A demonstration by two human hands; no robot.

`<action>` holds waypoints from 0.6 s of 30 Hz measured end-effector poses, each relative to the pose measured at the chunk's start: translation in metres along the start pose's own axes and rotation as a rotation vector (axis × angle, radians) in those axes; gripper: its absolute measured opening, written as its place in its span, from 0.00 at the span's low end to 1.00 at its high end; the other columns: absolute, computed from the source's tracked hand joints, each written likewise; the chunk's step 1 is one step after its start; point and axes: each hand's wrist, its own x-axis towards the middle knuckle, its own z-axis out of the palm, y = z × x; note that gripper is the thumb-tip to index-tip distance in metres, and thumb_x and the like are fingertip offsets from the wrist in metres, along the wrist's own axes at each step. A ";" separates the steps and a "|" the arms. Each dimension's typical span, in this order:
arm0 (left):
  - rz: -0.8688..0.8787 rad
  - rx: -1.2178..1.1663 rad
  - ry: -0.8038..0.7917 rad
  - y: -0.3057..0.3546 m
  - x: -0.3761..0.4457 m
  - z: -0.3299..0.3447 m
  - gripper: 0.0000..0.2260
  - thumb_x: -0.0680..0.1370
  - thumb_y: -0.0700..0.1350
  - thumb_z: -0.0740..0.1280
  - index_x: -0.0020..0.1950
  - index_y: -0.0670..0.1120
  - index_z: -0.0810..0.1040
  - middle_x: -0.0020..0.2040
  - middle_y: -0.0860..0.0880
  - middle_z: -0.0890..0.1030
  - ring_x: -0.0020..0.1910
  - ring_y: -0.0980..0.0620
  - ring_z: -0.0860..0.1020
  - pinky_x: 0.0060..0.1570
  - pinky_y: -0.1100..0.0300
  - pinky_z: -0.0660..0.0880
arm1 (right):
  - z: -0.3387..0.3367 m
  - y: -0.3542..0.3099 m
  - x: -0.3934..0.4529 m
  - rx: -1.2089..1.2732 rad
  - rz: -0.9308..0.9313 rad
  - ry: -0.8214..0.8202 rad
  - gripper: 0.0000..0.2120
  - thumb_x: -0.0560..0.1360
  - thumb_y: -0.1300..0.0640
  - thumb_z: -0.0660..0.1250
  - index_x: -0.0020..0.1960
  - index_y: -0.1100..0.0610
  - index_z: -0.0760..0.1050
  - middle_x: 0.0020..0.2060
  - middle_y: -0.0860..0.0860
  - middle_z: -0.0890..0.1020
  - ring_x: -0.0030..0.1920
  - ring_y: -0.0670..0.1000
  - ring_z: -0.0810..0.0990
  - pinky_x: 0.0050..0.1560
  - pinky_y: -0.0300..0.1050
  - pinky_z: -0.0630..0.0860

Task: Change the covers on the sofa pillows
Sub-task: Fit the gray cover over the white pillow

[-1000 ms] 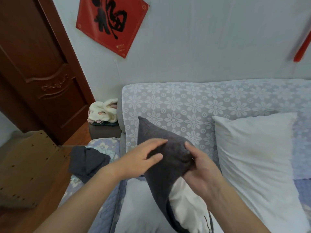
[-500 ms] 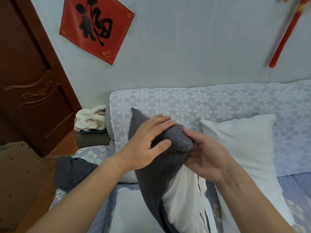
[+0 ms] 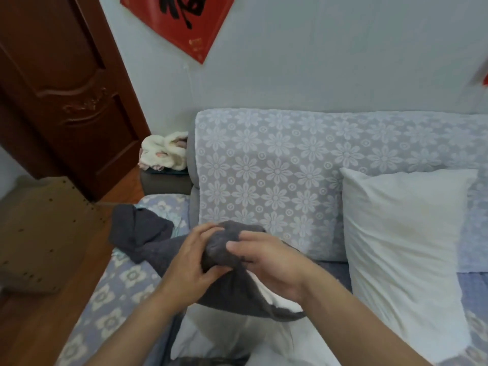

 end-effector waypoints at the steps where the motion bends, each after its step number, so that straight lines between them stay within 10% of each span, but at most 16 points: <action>1: -0.040 0.004 0.046 -0.009 -0.009 -0.003 0.24 0.76 0.55 0.71 0.71 0.56 0.70 0.69 0.56 0.71 0.70 0.54 0.71 0.69 0.50 0.70 | 0.002 0.009 0.009 -0.058 0.007 -0.010 0.05 0.80 0.63 0.64 0.53 0.60 0.78 0.47 0.50 0.83 0.54 0.49 0.81 0.53 0.39 0.75; 8: -0.456 0.052 0.348 -0.062 -0.072 -0.016 0.11 0.84 0.47 0.62 0.65 0.49 0.75 0.61 0.51 0.77 0.62 0.51 0.75 0.63 0.43 0.73 | -0.011 0.154 0.021 -1.103 0.176 -0.071 0.15 0.71 0.46 0.67 0.56 0.48 0.75 0.51 0.45 0.81 0.52 0.48 0.79 0.60 0.50 0.75; 12: -0.489 -0.071 0.328 -0.060 -0.097 -0.027 0.13 0.85 0.43 0.61 0.64 0.59 0.74 0.62 0.60 0.77 0.64 0.61 0.74 0.64 0.56 0.72 | -0.084 0.186 0.026 -1.828 -0.005 0.134 0.15 0.62 0.48 0.73 0.48 0.48 0.80 0.44 0.49 0.81 0.49 0.58 0.79 0.54 0.55 0.67; 18: -0.654 -0.289 0.395 -0.056 -0.141 -0.044 0.16 0.83 0.37 0.64 0.65 0.56 0.74 0.62 0.60 0.78 0.65 0.58 0.75 0.63 0.57 0.73 | -0.145 0.150 0.031 -2.100 -0.160 0.209 0.10 0.59 0.60 0.75 0.39 0.52 0.80 0.41 0.52 0.76 0.46 0.59 0.74 0.58 0.59 0.68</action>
